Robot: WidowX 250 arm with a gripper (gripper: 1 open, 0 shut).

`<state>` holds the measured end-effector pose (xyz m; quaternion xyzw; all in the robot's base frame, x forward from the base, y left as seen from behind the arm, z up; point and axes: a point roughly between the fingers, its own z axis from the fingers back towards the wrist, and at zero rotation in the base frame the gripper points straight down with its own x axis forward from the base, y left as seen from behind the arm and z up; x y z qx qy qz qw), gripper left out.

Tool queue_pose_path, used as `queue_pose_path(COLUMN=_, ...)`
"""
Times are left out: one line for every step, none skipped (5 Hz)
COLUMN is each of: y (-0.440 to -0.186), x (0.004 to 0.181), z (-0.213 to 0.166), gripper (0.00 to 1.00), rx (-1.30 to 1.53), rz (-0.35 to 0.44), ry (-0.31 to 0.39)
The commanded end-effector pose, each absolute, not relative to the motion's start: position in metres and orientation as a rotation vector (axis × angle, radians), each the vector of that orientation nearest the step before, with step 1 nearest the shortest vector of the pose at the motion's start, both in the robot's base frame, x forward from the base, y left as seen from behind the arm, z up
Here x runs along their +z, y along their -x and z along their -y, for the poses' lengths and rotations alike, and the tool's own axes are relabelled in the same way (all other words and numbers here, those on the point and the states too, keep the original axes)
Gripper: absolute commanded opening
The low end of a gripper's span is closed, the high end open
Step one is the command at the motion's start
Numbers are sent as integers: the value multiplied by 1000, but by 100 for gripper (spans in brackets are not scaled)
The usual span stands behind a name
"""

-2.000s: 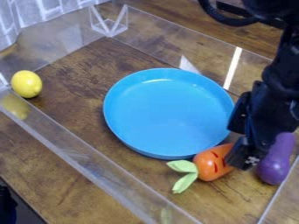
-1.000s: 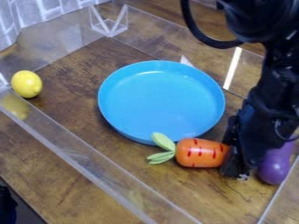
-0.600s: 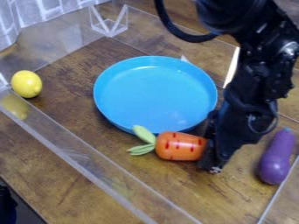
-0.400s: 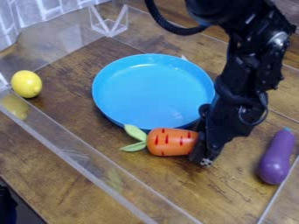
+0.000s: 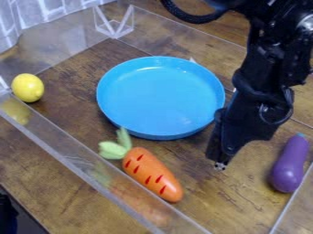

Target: Move the carrot to the right side

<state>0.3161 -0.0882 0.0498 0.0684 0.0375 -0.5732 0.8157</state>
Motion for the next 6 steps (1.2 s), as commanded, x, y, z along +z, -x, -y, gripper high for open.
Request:
queue_pose_path(y=-320, x=69, z=100, gripper=100, rx=-1262, rz=-6, ry=-160)
queue_pose_path(y=-322, x=56, z=93, gripper=100, rx=-1292, rz=-6, ry=-159)
queue_pose_path(y=-324, x=42, z=84, gripper=100, rx=-1319, rz=-9, ry=-159)
queue_pose_path(y=-326, x=31, z=74, gripper=100, rx=-1343, rz=-9, ry=-153)
queue_pose_path(y=-327, x=27, z=76, gripper=100, rx=-1376, rz=-7, ry=-145)
queue_pose_path(y=-329, x=25, z=79, gripper=0, rx=-1412, rz=-5, ry=-139)
